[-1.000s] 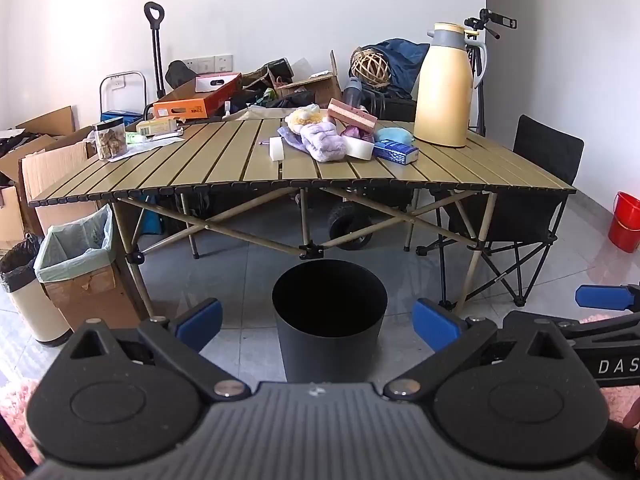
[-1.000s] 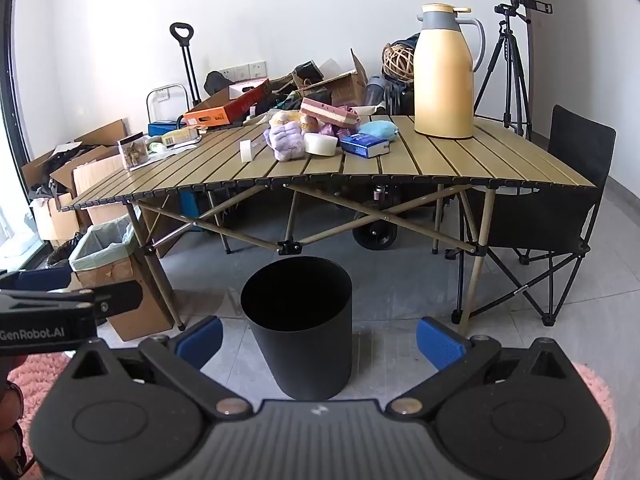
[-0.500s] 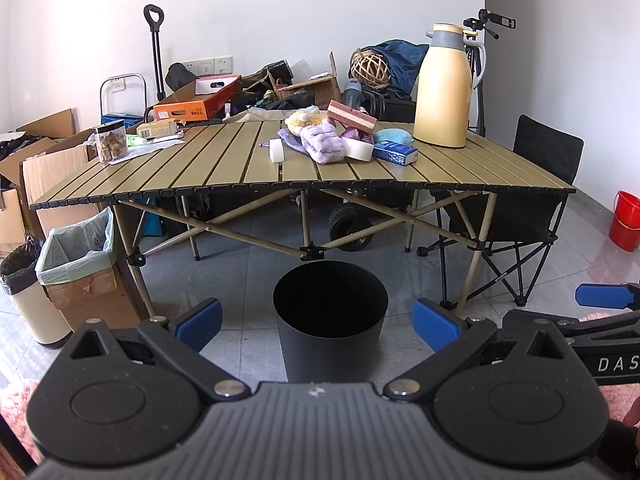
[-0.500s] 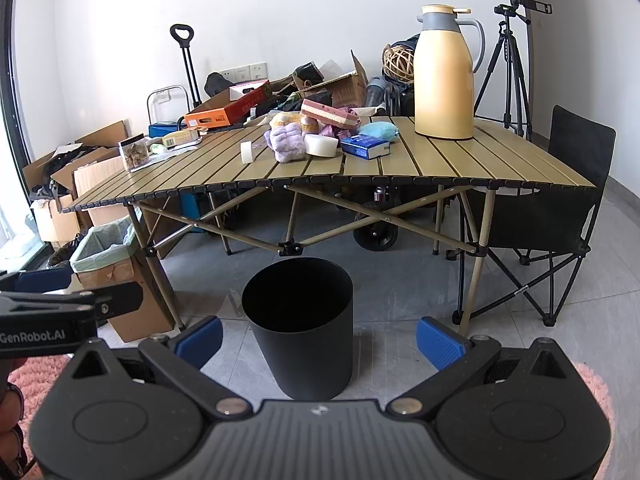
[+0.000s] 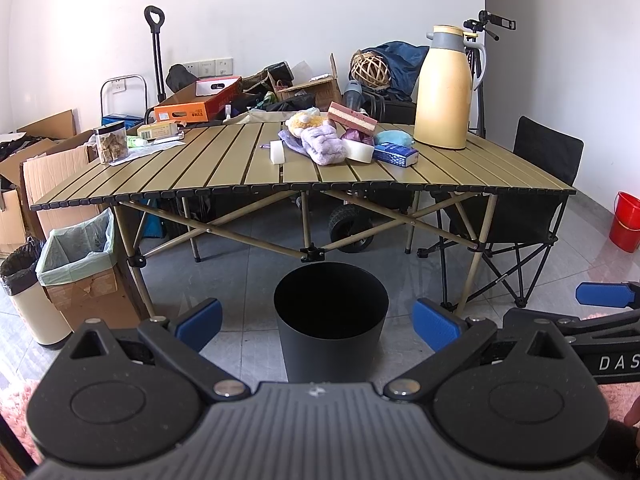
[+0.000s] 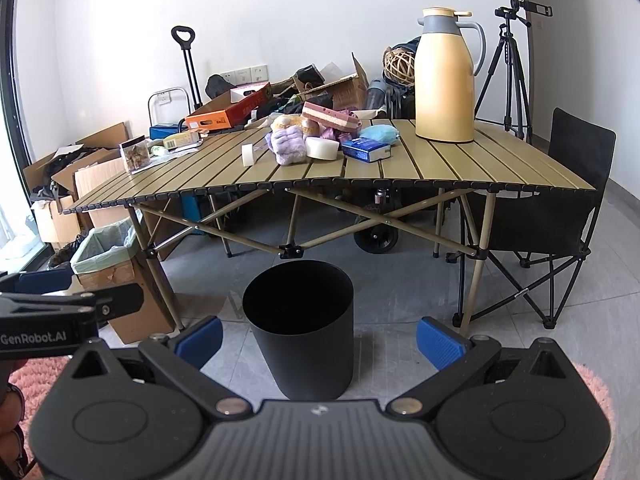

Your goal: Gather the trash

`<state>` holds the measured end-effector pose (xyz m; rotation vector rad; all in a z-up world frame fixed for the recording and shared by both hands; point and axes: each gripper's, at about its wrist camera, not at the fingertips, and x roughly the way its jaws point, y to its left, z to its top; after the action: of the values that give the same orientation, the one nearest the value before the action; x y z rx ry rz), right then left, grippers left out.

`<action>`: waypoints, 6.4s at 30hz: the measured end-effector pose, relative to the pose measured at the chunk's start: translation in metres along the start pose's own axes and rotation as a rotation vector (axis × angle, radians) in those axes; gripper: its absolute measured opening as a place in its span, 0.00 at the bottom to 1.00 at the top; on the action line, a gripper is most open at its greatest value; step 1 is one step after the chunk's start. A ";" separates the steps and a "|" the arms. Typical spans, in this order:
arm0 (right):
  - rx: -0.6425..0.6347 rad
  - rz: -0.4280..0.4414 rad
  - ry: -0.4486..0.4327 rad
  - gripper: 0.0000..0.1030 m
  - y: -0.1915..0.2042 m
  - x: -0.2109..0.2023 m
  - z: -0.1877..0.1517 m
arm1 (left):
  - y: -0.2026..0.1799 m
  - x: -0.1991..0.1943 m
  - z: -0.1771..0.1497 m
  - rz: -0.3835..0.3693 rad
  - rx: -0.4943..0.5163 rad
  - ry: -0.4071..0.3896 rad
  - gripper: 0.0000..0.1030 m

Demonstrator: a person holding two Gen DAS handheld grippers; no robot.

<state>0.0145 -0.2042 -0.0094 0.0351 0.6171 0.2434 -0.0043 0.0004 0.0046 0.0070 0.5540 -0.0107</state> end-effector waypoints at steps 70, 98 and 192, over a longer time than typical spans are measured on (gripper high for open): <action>-0.020 -0.009 -0.044 1.00 -0.014 0.053 0.046 | 0.003 0.059 0.030 0.032 0.022 -0.019 1.00; -0.004 -0.001 -0.134 1.00 -0.032 0.147 0.117 | 0.020 0.133 0.104 0.076 -0.031 -0.125 1.00; -0.022 -0.265 -0.089 0.86 -0.034 0.369 0.217 | 0.098 0.328 0.186 0.173 -0.146 -0.088 0.19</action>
<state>0.4376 -0.1411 -0.0463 -0.0565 0.5245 -0.0082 0.3741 0.0937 -0.0093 -0.0877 0.4636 0.1970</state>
